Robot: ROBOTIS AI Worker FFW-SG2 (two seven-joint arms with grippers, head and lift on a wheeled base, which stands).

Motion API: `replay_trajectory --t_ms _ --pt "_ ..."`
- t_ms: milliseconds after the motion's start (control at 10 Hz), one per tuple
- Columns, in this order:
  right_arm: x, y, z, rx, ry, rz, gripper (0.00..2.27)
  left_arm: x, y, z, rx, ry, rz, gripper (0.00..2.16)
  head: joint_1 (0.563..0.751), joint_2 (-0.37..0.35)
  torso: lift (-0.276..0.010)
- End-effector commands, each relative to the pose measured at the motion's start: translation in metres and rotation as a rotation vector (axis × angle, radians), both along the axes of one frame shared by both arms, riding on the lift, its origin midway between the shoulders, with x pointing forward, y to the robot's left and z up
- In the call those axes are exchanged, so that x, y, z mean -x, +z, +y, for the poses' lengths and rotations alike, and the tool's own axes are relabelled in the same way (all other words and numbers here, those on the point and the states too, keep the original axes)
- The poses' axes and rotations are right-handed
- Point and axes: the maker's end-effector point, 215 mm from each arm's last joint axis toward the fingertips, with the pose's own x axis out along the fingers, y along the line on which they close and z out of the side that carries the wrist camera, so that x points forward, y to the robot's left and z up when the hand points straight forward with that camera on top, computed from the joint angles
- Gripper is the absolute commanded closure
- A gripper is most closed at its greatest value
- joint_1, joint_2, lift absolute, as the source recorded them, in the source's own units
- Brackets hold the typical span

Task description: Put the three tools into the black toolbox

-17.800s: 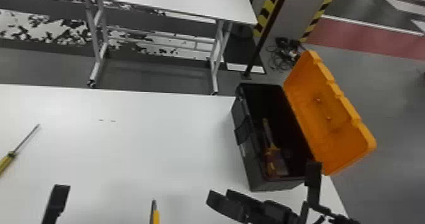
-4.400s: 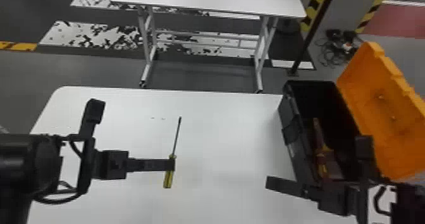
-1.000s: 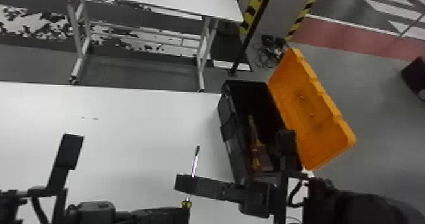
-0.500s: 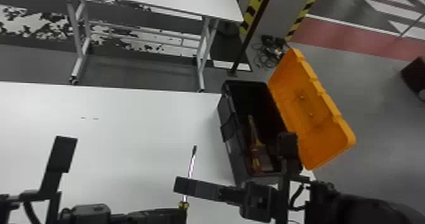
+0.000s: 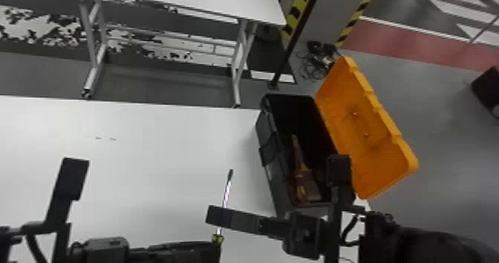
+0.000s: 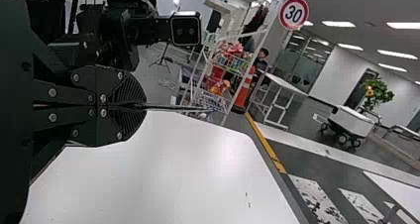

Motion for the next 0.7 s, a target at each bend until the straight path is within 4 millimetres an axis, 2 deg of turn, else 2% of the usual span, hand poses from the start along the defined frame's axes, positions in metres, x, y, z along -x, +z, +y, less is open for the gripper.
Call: replay_trajectory --t_ms 0,100,200,300,600 --pt "0.0 0.001 0.0 -0.006 0.003 -0.001 2.24 -0.003 0.001 0.004 0.006 0.01 0.001 0.0 0.695 -0.327 -0.051" --pt "-0.002 0.002 -0.004 0.0 -0.007 -0.005 2.24 -0.003 0.0 0.009 0.006 0.023 0.009 0.03 0.695 -0.323 -0.051" --pt "-0.013 0.006 -0.017 0.032 -0.031 -0.033 2.24 -0.004 -0.003 0.019 0.004 0.049 0.02 0.03 0.695 -0.316 -0.051" --pt "-0.027 0.006 -0.041 0.106 -0.059 -0.063 2.24 -0.004 -0.006 0.032 0.011 0.081 0.039 0.03 0.695 -0.313 -0.051" --pt "-0.065 -0.015 -0.119 0.374 -0.177 -0.113 2.24 -0.001 -0.027 0.086 -0.018 0.213 0.108 0.04 0.695 -0.332 -0.051"
